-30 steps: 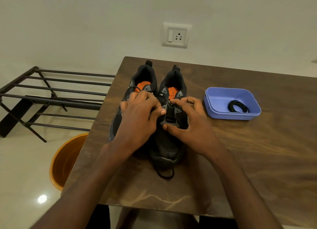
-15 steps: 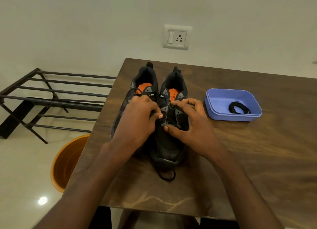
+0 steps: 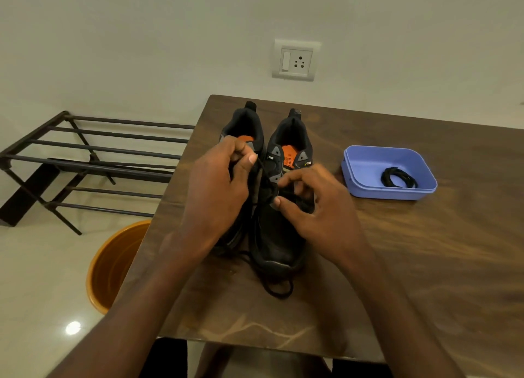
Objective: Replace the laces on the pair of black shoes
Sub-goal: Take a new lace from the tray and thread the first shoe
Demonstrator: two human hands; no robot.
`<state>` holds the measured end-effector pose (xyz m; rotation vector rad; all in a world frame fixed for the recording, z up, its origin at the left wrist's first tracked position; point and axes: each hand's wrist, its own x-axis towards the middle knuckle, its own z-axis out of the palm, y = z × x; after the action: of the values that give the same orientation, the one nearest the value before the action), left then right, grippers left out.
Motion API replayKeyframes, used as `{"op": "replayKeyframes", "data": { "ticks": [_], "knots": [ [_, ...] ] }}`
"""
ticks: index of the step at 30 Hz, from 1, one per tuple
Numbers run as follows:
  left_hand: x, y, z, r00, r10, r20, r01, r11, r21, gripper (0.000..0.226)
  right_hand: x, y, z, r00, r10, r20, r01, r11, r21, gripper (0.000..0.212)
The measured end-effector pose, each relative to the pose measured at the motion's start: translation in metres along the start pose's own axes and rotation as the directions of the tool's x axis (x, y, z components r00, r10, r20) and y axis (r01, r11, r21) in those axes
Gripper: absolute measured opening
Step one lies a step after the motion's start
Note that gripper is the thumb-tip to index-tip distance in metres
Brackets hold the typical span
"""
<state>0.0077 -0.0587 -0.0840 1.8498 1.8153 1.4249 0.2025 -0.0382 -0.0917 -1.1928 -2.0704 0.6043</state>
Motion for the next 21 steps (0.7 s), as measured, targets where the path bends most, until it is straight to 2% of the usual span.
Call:
{"op": "replayKeyframes", "data": {
  "ticks": [1,3,5,10,12,14,17,19,21],
  "knots": [
    [0.0,-0.003,-0.001,1.0,0.019,-0.006,-0.018,0.999,0.037,0.009,-0.001,-0.008,0.002,0.998,-0.021,0.055,0.024,0.998,-0.053,0.032],
    [0.001,-0.007,-0.003,0.999,0.032,0.013,-0.033,0.993,0.117,0.014,-0.004,-0.02,0.012,0.982,-0.017,0.188,0.071,0.956,-0.285,0.041],
    [0.001,-0.007,-0.006,0.999,0.029,0.015,-0.031,0.982,0.187,0.013,-0.007,-0.027,0.021,0.976,0.034,0.217,0.064,0.901,-0.428,0.041],
    [0.001,0.002,-0.012,0.999,-0.003,-0.04,0.018,0.927,0.375,0.011,-0.005,-0.038,0.025,0.995,0.094,0.042,-0.074,0.936,-0.343,0.021],
    [0.001,0.004,-0.013,0.998,-0.041,-0.054,0.059,0.911,0.408,0.015,-0.006,-0.038,0.025,0.987,0.16,-0.027,-0.161,0.961,-0.226,0.024],
    [0.001,0.006,-0.014,0.995,-0.073,-0.071,0.096,0.896,0.434,0.024,-0.007,-0.042,0.02,0.955,0.292,-0.057,-0.29,0.956,0.047,0.024],
    [0.001,0.01,-0.017,0.987,-0.116,-0.114,0.158,0.857,0.491,0.032,-0.005,-0.051,0.002,0.869,0.494,0.03,-0.46,0.784,0.418,0.047],
    [0.001,0.011,-0.02,0.98,-0.145,-0.135,0.196,0.825,0.53,0.033,-0.007,-0.053,-0.013,0.821,0.565,0.078,-0.513,0.672,0.533,0.054],
    [0.002,0.011,-0.024,0.976,-0.155,-0.15,0.214,0.792,0.572,0.033,-0.008,-0.05,-0.024,0.808,0.586,0.06,-0.51,0.645,0.57,0.049]
  ]
}}
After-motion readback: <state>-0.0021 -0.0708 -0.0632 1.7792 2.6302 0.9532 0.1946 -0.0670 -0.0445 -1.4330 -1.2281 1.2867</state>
